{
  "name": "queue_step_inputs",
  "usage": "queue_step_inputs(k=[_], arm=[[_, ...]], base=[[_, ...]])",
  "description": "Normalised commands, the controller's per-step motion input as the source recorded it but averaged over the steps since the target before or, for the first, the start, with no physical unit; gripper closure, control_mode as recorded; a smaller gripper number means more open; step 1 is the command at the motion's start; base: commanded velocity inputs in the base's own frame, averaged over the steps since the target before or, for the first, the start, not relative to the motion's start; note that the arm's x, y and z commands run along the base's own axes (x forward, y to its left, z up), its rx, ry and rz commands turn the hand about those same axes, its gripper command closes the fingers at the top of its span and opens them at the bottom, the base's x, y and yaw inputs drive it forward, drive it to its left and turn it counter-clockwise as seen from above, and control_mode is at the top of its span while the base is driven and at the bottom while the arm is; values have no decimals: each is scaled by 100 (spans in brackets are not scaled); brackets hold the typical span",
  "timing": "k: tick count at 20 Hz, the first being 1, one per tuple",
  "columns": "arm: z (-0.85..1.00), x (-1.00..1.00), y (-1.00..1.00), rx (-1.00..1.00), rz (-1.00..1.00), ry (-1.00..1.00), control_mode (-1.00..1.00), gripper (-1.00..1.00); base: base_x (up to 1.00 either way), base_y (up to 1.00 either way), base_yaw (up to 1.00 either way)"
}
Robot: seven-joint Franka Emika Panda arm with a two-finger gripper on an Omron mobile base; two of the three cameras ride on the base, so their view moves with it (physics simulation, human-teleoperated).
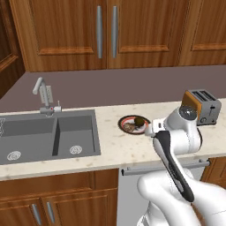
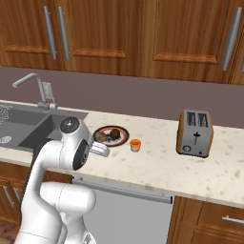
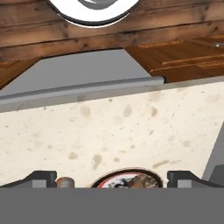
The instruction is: Pick the avocado and bread from the counter and place them on the plate. Then pick the jam from the cabinet and place it next to the plate. Lastly close the cabinet door.
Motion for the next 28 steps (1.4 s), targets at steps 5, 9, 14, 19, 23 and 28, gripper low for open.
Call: queue_step_inputs(k=[5, 9, 14, 19, 23, 28], arm=[[-18, 0, 17, -8, 0, 0, -100, -100], [-14, 0, 13, -8, 0, 0, -100, -100], [-7, 0, 18, -8, 0, 0, -100, -100], [-5, 0, 19, -1, 2, 0, -100, -100], [-11, -10, 22, 0, 4, 0, -100, -100], [0, 0, 0, 0, 0, 0, 100, -100]], base=[[0, 0, 0], [0, 0, 0], [0, 0, 0], [0, 0, 0], [0, 0, 0], [-77, 15, 10]])
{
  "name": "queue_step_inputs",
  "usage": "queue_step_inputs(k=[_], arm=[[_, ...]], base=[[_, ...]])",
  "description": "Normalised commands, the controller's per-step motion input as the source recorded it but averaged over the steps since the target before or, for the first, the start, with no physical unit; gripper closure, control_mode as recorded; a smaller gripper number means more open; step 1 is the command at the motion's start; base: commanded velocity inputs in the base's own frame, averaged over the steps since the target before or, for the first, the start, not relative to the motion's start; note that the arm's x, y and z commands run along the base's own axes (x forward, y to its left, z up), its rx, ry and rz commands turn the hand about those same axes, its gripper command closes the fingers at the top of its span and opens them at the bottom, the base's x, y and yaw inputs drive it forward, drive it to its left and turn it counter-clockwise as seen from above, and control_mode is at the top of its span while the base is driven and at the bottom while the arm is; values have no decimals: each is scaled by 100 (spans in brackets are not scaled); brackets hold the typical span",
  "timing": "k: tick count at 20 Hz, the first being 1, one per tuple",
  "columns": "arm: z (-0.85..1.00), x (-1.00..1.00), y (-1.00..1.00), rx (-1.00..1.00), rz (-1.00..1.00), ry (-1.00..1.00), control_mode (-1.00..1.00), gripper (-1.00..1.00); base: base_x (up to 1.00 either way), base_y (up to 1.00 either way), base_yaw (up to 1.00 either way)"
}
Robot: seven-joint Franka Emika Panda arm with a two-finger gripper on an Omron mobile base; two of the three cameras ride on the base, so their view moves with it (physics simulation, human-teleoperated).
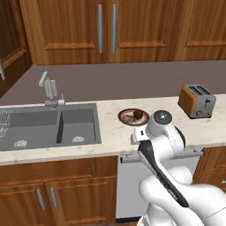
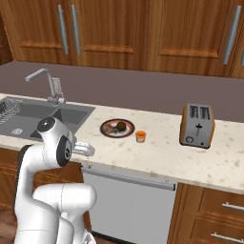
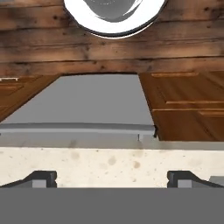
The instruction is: Pick the avocado and bread from the counter and place them on the plate. Then pick the jam from the cabinet and place it next to the plate. Lastly close the cabinet door.
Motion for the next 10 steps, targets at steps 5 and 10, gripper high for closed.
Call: queue_step_inputs(k=[5, 10], arm=[[0, 0, 0, 0, 0, 0, 100, -100], [0, 0, 0, 0, 0, 0, 100, -100]], base=[[-97, 5, 16], [-87, 14, 20]])
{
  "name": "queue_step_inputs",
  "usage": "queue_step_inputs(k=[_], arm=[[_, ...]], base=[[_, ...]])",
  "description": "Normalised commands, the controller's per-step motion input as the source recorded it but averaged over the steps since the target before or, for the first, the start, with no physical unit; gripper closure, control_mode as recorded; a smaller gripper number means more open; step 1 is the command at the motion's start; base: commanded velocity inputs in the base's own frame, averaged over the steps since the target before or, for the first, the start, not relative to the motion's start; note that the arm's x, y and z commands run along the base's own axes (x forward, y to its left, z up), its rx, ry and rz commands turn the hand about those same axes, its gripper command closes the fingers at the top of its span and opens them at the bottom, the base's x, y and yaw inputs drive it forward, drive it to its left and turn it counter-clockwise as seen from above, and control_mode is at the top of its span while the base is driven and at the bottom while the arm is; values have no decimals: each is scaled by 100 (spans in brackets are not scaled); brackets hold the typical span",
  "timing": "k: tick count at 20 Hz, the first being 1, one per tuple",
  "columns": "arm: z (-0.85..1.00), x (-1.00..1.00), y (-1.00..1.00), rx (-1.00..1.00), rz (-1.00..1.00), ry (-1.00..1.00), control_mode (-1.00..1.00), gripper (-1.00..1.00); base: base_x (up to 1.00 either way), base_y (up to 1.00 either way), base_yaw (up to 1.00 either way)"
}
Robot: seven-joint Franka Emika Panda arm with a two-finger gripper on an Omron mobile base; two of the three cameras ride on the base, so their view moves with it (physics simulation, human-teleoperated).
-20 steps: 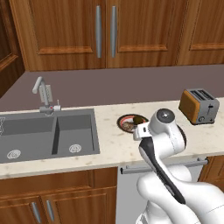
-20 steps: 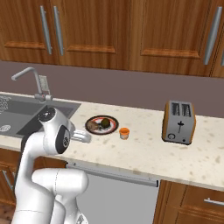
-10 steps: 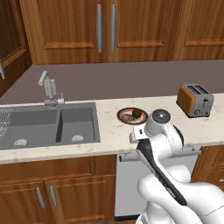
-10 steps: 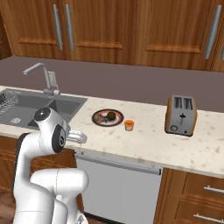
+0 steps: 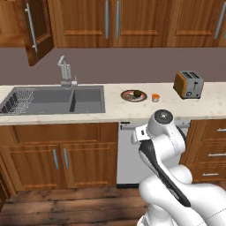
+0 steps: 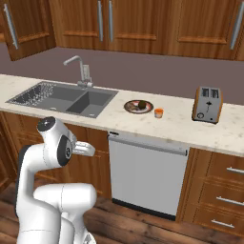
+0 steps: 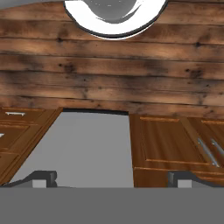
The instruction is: Pick the avocado and bread from the counter and place them on the plate. Then pick the jam from the cabinet and place it next to the plate. Lastly close the cabinet door.
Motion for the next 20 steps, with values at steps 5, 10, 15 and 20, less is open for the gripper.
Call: queue_step_inputs(k=[5, 10, 15, 20], arm=[[0, 0, 0, 0, 0, 0, 100, -100], [0, 0, 0, 0, 0, 0, 100, -100], [0, 0, 0, 0, 0, 0, 100, -100], [0, 0, 0, 0, 0, 0, 100, -100]], base=[[-9, 63, 7], [16, 89, 0], [20, 89, 0], [19, 70, 0]])
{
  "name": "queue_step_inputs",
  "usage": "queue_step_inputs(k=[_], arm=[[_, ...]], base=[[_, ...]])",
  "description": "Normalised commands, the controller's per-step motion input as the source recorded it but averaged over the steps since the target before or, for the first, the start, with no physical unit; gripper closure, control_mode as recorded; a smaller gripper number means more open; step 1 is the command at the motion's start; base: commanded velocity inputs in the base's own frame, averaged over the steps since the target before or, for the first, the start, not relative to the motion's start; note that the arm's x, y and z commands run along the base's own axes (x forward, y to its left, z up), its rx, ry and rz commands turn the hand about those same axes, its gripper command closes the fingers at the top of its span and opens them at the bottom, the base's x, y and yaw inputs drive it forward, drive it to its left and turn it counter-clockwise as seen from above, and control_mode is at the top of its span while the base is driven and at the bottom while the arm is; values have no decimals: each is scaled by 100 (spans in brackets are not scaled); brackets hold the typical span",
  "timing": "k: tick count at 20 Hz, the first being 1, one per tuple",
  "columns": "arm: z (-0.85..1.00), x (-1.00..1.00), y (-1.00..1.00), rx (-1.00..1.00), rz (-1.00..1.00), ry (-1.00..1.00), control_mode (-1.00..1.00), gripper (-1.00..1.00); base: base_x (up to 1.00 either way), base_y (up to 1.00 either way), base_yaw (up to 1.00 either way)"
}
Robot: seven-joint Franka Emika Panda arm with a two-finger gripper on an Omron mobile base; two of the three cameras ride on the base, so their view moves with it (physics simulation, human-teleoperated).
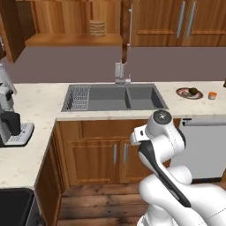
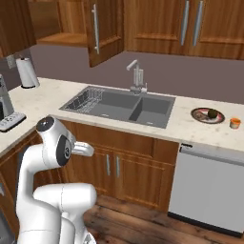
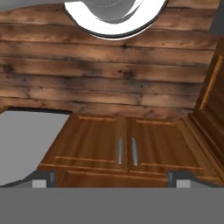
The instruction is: Pick the avocado and bread from the counter and place them on the plate. Then pick the jam from the cabinet and place it next to the plate. Lastly close the cabinet door.
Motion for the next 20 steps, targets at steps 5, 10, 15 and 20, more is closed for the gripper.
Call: queue_step_inputs(k=[5, 10, 15, 20], arm=[[0, 0, 0, 0, 0, 0, 100, -100], [0, 0, 0, 0, 0, 0, 100, -100], [0, 0, 0, 0, 0, 0, 100, -100], [0, 0, 0, 0, 0, 0, 100, -100]], base=[[12, 42, -1], [5, 32, -20], [1, 35, -38], [10, 67, -29]])
